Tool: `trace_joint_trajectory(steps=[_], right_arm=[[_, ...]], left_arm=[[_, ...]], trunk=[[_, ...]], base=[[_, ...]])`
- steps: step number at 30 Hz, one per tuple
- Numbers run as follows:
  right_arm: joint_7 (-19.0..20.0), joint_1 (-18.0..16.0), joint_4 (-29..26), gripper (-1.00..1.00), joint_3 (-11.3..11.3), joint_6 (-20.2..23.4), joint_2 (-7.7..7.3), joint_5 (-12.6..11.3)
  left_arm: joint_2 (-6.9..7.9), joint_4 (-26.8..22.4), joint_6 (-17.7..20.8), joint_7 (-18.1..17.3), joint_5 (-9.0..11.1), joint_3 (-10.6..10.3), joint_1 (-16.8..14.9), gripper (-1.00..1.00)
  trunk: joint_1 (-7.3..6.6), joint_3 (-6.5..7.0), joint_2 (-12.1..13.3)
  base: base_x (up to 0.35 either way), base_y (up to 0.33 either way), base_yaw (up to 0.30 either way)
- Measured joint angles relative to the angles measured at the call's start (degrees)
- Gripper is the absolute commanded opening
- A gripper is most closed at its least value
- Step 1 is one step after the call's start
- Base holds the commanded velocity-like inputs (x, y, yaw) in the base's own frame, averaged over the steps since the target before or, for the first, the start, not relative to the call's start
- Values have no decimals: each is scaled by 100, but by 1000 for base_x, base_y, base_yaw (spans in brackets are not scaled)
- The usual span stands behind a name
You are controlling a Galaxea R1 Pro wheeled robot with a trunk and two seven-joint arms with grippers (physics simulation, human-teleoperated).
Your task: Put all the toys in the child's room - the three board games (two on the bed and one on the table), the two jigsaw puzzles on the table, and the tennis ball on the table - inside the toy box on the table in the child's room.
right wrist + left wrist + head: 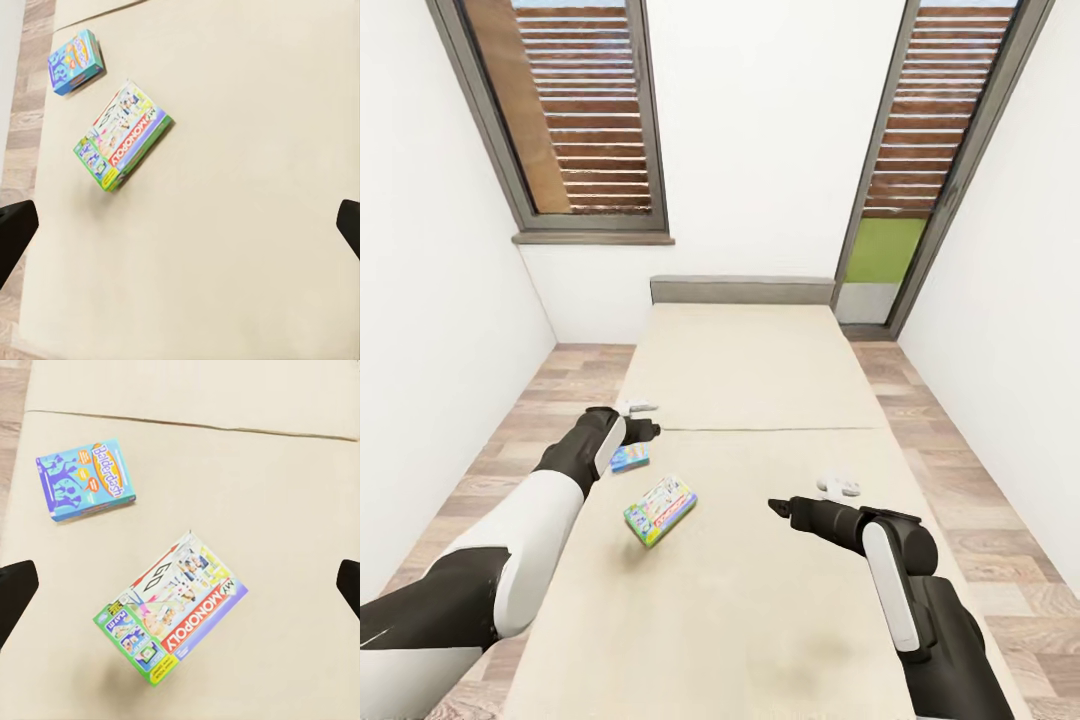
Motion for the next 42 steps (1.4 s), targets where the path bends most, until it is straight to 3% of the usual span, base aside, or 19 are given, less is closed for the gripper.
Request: trace_joint_trajectory(steps=[7, 11, 24, 30, 34, 42], right_arm=[[9, -250, -20, 100, -63, 95, -22, -14], [8, -762, 134, 100, -144, 95, -38, -24], [7, -1924, 292, 100, -243, 95, -12, -21], [0, -2472, 681, 100, -242, 95, 39, -12], [-25, -2909, 1320, 100, -236, 96, 59, 15], [-243, -3305, 1817, 100, -226, 96, 71, 43]], left_arm=[[-1, -2, -31, 14, 0, 3, -72, 100], [-21, -2, -19, 28, 1, 10, -88, 100], [2, 5, -2, 22, 4, 13, -137, 100], [9, 6, 6, 8, 1, 20, -151, 100], [13, 7, 7, 7, 2, 19, -155, 100], [-2, 7, 6, 6, 6, 22, -156, 100]], trunk=[[0, -65, 0], [0, -102, 0], [0, -223, 0], [0, -279, 0], [0, -317, 0], [0, -391, 0]], base=[[0, 0, 0], [0, 0, 0], [0, 0, 0], [0, 0, 0], [0, 0, 0], [0, 0, 0]])
